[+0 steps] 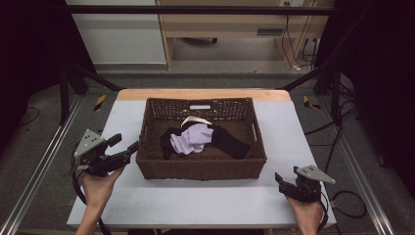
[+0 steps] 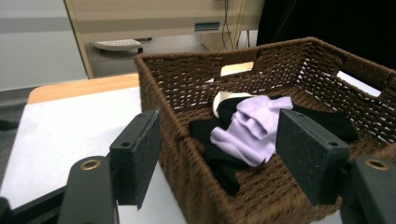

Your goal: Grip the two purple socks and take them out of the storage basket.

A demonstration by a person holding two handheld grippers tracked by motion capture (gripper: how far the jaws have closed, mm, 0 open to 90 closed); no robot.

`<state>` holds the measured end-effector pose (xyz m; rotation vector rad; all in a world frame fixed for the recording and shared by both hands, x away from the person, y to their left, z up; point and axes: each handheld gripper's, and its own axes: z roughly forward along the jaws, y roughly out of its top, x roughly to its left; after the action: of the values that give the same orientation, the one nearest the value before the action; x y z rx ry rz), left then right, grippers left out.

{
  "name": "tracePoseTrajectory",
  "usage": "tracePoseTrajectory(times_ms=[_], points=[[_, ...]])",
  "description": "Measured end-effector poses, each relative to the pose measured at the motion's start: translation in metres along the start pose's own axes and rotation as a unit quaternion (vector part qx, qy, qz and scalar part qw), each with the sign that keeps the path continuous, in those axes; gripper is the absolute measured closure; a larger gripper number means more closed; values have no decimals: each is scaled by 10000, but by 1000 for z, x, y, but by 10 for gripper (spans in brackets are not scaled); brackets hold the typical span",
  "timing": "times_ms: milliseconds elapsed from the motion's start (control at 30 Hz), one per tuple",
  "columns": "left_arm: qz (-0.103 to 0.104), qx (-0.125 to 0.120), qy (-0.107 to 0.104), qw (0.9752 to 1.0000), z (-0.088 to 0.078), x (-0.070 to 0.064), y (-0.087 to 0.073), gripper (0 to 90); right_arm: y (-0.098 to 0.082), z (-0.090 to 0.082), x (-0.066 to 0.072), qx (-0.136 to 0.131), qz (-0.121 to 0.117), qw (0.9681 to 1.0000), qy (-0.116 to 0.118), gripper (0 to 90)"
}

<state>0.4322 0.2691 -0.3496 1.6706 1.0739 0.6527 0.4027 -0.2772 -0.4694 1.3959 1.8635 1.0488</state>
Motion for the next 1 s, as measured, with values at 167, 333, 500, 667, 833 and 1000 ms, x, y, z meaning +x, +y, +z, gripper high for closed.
tracePoseTrajectory(times_ms=[167,333,500,667,833,1000], points=[[90,-26,-66,9999,11,-10,12,310,0,1,0,17,-18,10000,6,258],[157,-26,-121,9998,24,-19,21,317,0,1,-1,31,-21,10000,-4,258],[134,-34,-210,9997,36,-26,31,332,0,1,-1,51,-23,10000,-1,258],[158,-45,-241,9996,48,-33,40,335,1,1,-2,27,-13,10000,-8,258],[244,-49,-279,9993,61,-41,47,336,1,1,-2,12,7,10000,12,260],[275,5,-258,9993,79,-47,52,336,1,1,-2,-6,-4,10000,7,262]])
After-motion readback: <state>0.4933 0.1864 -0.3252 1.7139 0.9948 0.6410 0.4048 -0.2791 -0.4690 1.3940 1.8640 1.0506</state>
